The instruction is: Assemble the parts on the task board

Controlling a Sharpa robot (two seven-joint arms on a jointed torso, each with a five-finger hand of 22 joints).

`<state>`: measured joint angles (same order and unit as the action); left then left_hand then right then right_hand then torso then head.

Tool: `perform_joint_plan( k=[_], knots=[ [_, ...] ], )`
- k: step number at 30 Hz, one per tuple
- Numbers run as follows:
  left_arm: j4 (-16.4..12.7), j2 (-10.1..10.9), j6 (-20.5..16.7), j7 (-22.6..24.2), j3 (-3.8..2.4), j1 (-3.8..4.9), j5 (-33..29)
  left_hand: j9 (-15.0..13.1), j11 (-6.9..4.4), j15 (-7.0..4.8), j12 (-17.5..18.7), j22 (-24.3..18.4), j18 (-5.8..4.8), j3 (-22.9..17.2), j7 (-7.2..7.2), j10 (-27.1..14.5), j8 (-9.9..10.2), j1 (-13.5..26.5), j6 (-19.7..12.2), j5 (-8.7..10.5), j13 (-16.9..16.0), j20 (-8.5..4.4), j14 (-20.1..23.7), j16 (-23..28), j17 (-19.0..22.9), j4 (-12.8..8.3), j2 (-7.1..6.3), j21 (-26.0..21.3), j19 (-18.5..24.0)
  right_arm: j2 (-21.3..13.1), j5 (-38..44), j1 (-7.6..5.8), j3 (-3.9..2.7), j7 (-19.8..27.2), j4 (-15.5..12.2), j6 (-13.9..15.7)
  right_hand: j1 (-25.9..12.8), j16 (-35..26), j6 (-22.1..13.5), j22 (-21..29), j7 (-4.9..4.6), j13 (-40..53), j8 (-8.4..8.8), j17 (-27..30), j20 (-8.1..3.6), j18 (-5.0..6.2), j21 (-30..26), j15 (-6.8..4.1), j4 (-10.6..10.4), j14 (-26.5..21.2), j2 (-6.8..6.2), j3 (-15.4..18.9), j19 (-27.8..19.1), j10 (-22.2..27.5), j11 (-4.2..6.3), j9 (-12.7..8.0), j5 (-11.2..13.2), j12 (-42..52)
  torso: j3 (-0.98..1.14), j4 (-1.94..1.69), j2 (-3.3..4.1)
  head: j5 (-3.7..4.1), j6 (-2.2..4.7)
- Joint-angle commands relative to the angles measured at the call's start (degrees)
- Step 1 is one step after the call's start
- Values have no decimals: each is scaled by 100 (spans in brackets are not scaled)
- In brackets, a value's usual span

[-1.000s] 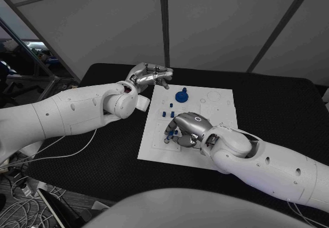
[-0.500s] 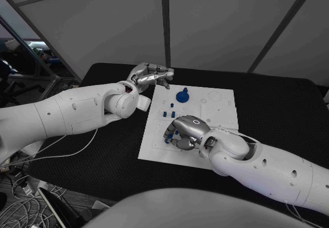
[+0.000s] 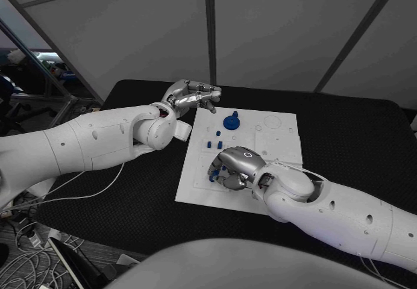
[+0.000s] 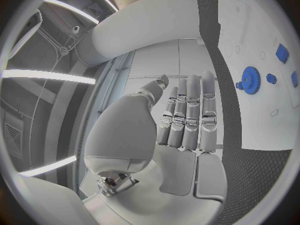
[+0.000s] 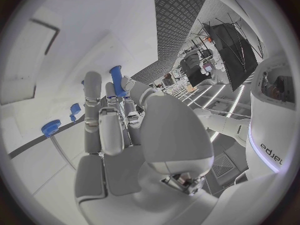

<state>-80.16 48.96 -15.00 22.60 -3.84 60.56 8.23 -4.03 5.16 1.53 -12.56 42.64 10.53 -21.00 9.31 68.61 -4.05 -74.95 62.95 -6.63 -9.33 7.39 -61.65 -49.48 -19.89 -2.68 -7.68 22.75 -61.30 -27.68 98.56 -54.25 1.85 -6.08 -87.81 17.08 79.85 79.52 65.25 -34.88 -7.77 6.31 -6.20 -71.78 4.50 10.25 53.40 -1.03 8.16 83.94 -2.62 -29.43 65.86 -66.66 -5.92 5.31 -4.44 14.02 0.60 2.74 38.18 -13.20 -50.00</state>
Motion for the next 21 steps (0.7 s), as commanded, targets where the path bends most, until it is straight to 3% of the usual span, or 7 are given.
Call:
perform_joint_plan(
  k=[1, 6, 12, 17, 21],
  knots=[
    [-10, -4, 73, 15, -7, 12, -13, -3, 8, 13, 17, -5, -15, 27, -6, -48, 9, 18, -36, 18, -8, 26, 28, 34, 8, 8, 48, -3, -11, 13, 134, -7, 0, -68, 26, -152, 74, 20, -14, 7, -33, 14, 18, 5, -8, 3, 19, -20, 19, 234, 18, -7, 3, -259, 230, -6, -22, 31, -2, 0, 1, 3, 0],
    [-19, 0, 73, 13, -7, 12, -13, -3, 8, 13, 17, -5, -15, 27, -6, -48, 9, 18, -36, 18, -8, 26, 28, 34, 8, 8, 48, -3, -11, 48, 167, -7, 12, -67, 46, -283, 59, 3, -26, 35, -40, 25, 29, 35, -5, 8, 3, -14, 34, 226, -19, 9, -22, -242, 224, -11, -24, 25, -6, 0, 0, 5, 0],
    [-32, 8, 70, 11, -7, 13, -13, -3, 8, 13, 17, -5, -15, 27, -6, -48, 9, 18, -36, 18, -8, 26, 28, 34, 8, 8, 48, -3, -11, 61, 165, -8, 90, -26, 37, -384, -100, -6, -158, 88, -78, 25, 120, 48, 32, 12, -29, 29, -17, 220, -108, 127, -90, -69, 180, -49, -122, -73, -7, 2, -6, 8, 0],
    [-40, 20, 77, -8, -7, 14, -13, -3, 9, 14, 16, -11, -15, 31, -5, -53, 10, 18, -41, 18, -9, 27, 30, 37, 9, 10, 53, -10, -13, 58, 157, -8, 111, -43, 41, -380, -266, 22, -350, 172, -156, -149, 224, 13, 124, 14, -92, 152, -83, 228, -222, 185, -177, 542, 22, -96, -174, -430, -2, 5, -8, 1, 0],
    [-46, 27, 87, -40, -7, 14, -13, -2, 12, 16, 16, -15, -15, 36, -2, -59, 13, 22, -47, 19, -9, 28, 32, 39, 10, 14, 52, -15, -13, 46, 161, -8, 116, -37, 40, -336, -295, -13, -378, 178, -177, -217, 223, 83, 172, 20, -98, 191, -83, 208, -278, 203, -203, 694, -25, -101, -173, -511, -2, -2, -8, 1, 0]
  ],
)
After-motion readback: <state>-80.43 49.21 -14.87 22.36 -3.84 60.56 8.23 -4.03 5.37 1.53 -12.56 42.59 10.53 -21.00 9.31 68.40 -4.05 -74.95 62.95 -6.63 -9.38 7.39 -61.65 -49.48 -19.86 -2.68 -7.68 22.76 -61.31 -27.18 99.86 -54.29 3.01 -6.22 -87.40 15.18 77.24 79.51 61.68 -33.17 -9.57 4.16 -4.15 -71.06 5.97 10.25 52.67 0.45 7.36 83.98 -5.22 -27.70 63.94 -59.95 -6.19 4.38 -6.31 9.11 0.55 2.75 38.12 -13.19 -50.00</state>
